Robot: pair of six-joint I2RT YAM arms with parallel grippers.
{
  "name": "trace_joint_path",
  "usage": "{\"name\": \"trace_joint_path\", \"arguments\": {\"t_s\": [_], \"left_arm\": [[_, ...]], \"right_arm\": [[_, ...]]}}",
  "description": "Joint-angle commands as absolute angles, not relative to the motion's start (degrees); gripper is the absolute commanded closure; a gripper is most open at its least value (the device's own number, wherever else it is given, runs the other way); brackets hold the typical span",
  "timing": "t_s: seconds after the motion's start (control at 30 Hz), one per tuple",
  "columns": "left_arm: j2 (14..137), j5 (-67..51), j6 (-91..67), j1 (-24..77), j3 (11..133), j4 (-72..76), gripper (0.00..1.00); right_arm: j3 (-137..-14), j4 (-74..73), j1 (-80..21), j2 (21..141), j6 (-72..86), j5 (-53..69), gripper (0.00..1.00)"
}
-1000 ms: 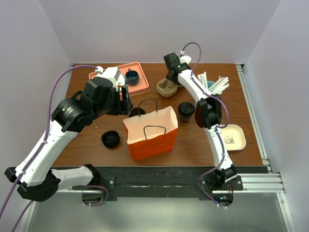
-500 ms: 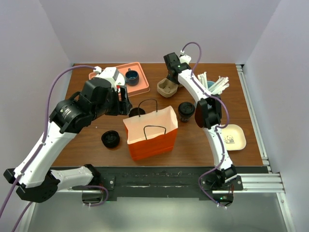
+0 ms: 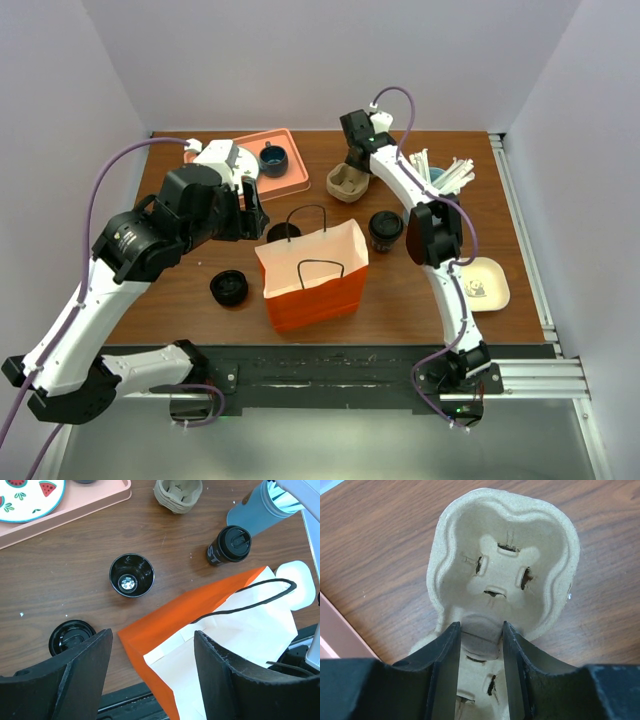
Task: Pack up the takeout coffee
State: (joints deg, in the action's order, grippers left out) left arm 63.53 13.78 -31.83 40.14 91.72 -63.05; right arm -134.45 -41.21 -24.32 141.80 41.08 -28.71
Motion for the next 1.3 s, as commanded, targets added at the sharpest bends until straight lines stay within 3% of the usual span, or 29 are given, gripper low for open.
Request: {"name": "trace_joint_path", "arguments": {"t_s": [0.0, 0.3, 0.43, 0.63, 1.27], "left_arm": [[62.5, 14.2, -30.7, 39.8, 92.2, -62.3, 0.29], [62.6, 13.4, -31.8, 39.9, 92.3, -62.1, 0.29], [62.5, 12.9, -32.5, 39.8, 92.3, -62.0, 0.29], [62.5, 12.6, -32.7, 39.8, 92.4, -61.8, 0.29], [63.7, 13.4, -29.4, 39.8, 92.4, -61.8, 0.29]], "right_arm": [[-133.3, -37.4, -24.0, 134.9, 38.6, -29.1, 0.74], [-132.1, -34.9, -23.6, 132.4, 38.8, -29.4, 0.73], [-133.2, -38.2, -23.7, 133.8, 39.8, -30.1, 0.61], [-133.5, -41.0, -24.3, 136.0, 42.7, -31.0, 0.52], [-139.8, -45.7, -25.7, 142.5, 45.2, -31.3, 0.51]]}}
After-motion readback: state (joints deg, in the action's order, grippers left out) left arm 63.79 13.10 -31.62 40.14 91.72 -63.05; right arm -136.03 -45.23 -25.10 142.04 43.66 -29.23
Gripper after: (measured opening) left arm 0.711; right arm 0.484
